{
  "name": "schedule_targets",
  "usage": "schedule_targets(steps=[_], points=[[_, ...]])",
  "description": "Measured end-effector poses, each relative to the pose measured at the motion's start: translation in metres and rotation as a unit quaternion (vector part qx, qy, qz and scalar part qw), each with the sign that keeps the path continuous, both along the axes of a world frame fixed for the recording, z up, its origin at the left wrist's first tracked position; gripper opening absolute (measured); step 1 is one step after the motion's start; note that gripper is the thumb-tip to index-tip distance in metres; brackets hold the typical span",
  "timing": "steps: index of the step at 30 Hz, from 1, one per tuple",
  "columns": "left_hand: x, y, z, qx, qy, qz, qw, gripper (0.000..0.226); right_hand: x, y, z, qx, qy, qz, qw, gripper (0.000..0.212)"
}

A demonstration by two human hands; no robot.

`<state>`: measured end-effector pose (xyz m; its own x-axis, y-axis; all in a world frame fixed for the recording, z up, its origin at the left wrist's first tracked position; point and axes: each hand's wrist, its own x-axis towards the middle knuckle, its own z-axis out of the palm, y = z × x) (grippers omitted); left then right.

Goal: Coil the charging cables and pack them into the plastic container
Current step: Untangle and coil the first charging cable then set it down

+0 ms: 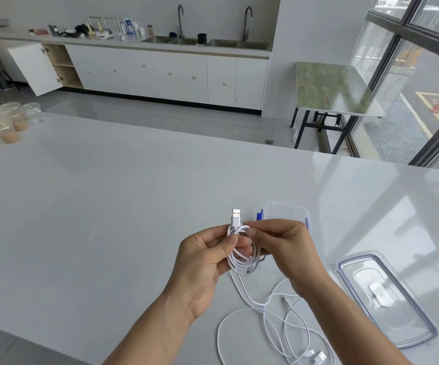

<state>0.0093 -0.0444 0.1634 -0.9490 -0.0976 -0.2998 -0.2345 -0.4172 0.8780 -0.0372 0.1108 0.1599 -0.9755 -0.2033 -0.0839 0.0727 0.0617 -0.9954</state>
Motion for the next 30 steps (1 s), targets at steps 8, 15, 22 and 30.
schedule_targets(steps=[8, 15, 22, 30], points=[[-0.007, -0.001, 0.005, 0.1, -0.001, 0.057, 0.993, 0.016, 0.034, 0.014, -0.022, -0.028, 0.047, -0.288, 0.956, 0.033], [-0.01, 0.009, 0.005, 0.136, -0.014, 0.039, 0.99, 0.021, 0.033, 0.001, -0.024, -0.419, -0.312, -0.063, 0.85, 0.027], [-0.018, 0.011, 0.005, 0.198, -0.056, 0.096, 0.974, 0.013, 0.04, 0.003, -0.025, -0.431, -0.265, -0.117, 0.854, 0.02], [-0.025, 0.013, -0.001, 0.169, -0.057, 0.215, 0.96, 0.016, 0.059, 0.0, -0.035, -0.187, -0.019, -0.134, 0.973, 0.023]])
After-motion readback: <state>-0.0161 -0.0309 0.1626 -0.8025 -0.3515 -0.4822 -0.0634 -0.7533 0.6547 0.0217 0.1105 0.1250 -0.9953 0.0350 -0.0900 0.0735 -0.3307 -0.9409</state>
